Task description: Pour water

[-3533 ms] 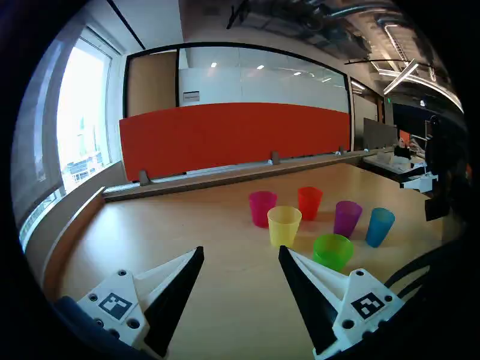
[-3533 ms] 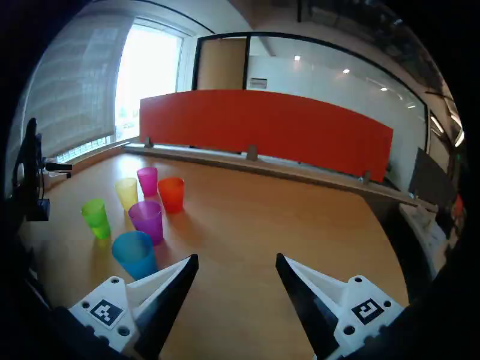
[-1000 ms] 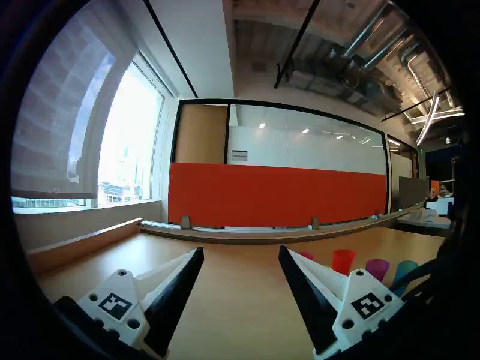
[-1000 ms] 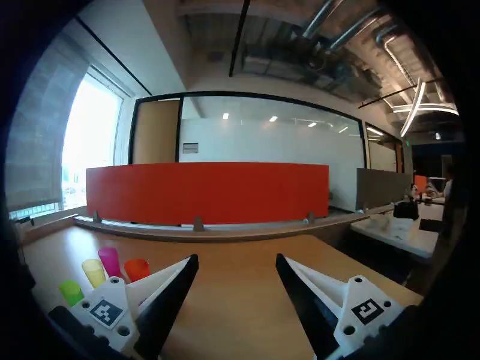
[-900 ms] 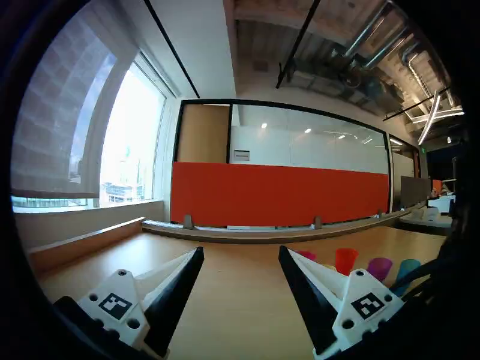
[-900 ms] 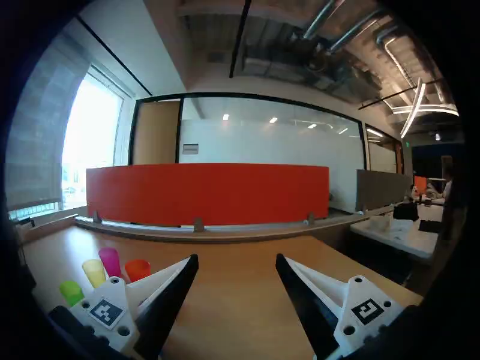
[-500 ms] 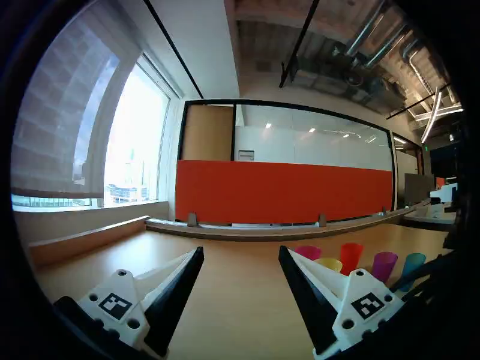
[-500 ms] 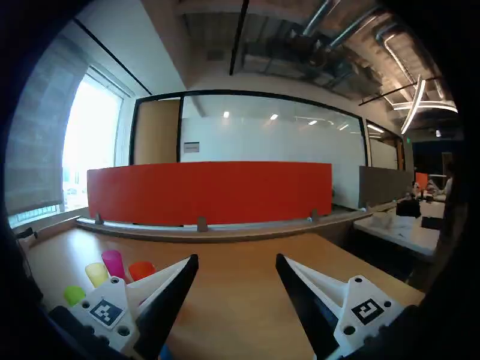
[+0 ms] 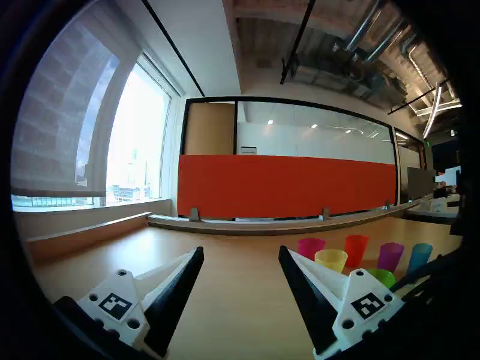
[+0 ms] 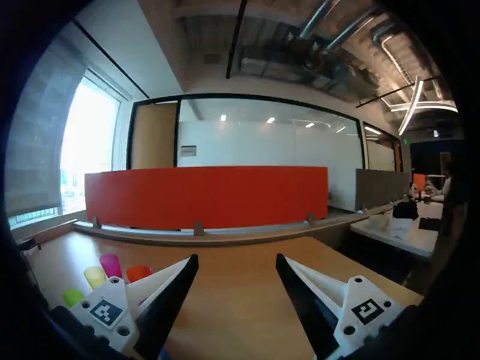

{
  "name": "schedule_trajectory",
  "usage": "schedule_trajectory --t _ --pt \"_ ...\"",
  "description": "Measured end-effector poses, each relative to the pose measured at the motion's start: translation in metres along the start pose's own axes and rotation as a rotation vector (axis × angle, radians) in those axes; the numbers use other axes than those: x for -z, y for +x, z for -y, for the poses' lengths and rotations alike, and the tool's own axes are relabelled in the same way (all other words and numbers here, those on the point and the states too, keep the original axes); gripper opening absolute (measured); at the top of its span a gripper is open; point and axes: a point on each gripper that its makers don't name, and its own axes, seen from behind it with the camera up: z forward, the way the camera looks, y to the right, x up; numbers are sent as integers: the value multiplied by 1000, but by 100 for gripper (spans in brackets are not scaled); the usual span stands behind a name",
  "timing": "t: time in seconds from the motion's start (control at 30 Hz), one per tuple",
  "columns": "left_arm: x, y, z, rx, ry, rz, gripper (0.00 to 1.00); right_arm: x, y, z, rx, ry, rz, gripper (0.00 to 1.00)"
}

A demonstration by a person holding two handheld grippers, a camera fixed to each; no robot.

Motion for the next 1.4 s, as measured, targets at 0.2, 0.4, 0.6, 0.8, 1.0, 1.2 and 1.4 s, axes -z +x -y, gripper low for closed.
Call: schedule_trajectory --t 0.2,0.4,0.6,0.8,1.0,1.2,1.4 --pt "-1 -7 -1 -12 1 16 92 2 1 -5 -12 -6 -4 100" --pt "-2 -11 -2 -23 1 29 92 3 -1 -5 -16 -5 -2 100" --pt "-3 -16 0 -25 7 49 93 2 -3 -4 -19 1 -2 100" --pt "-5 -20 -1 -27 1 71 92 3 -3 -3 -23 7 -1 100" --pt "-5 -20 -1 -28 2 71 93 5 -2 -5 -26 8 -4 100" --pt "-6 -22 -3 -28 -3 73 93 6 -2 -3 -24 20 -8 100" --pt "-6 -22 -3 -28 -5 73 93 6 -7 1 10 34 -15 100"
